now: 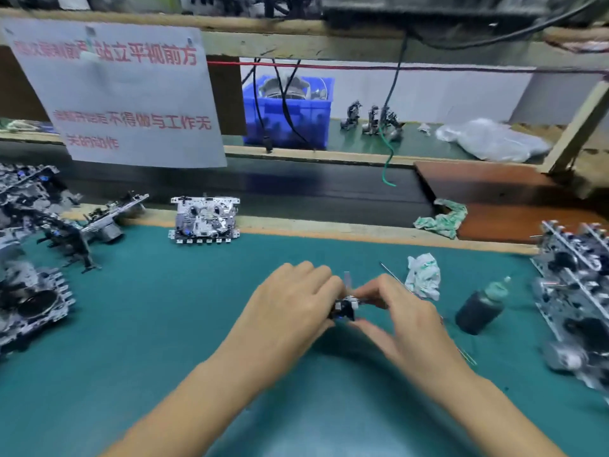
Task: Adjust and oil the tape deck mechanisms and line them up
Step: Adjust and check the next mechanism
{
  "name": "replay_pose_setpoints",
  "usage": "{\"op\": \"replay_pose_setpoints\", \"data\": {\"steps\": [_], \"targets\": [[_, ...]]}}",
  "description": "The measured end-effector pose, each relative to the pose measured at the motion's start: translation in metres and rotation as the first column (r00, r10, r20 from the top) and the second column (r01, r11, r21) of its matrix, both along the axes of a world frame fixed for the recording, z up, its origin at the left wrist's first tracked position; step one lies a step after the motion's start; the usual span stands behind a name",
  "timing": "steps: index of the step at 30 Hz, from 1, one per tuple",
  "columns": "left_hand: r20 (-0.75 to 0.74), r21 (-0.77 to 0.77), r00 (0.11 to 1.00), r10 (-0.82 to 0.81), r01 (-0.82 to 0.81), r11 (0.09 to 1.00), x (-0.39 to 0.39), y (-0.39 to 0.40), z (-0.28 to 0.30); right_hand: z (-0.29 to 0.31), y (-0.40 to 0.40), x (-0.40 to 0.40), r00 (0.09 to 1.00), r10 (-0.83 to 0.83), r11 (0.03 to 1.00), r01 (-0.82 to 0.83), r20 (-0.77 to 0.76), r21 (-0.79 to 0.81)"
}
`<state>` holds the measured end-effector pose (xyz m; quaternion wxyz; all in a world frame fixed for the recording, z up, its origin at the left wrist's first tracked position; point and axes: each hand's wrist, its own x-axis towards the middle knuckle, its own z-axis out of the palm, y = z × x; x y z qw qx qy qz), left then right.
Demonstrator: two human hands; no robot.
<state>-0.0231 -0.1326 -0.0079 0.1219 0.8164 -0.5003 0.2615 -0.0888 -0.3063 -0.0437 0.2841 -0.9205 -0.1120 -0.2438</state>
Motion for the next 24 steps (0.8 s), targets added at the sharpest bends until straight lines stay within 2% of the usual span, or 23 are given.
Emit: {"op": "replay_pose_setpoints", "data": {"steps": [2,4,7,9,11,13,15,24], "targets": [[0.08,-0.031,0.996,-0.047,0.05,0.998,-0.009,-0.029,-0.014,-0.006,-0.026,-0.018,0.996,-0.068,0.982,0.077,0.061,-0.174],[0.167,-0.053,0.98,-0.107,0.117,0.992,-0.018,-0.05,-0.032,-0.012,-0.046,-0.032,0.994,-0.074,0.924,0.099,0.081,-0.369],[0.196,-0.013,0.955,-0.224,0.231,0.973,-0.021,-0.062,-0.054,-0.024,-0.061,-0.047,0.994,-0.064,0.866,0.102,0.093,-0.489],[0.082,0.009,0.956,-0.281,0.281,0.96,-0.015,-0.058,-0.065,-0.032,-0.066,-0.053,0.993,-0.096,0.875,0.119,0.072,-0.468],[-0.169,-0.011,0.95,-0.262,0.264,0.964,-0.005,-0.047,-0.072,-0.039,-0.069,-0.057,0.991,-0.128,0.892,0.135,0.045,-0.431],[-0.448,-0.013,0.87,-0.204,0.222,0.975,0.005,-0.033,-0.074,-0.04,-0.072,-0.057,0.99,-0.14,0.904,0.14,0.03,-0.403],[-0.63,0.005,0.761,-0.157,0.206,0.979,0.01,-0.027,-0.079,-0.041,-0.072,-0.057,0.988,-0.15,0.919,0.149,0.027,-0.364],[-0.732,-0.123,0.647,-0.214,0.184,0.975,0.012,-0.032,-0.085,-0.047,-0.076,-0.056,0.971,-0.237,0.964,0.24,0.034,-0.111]]}}
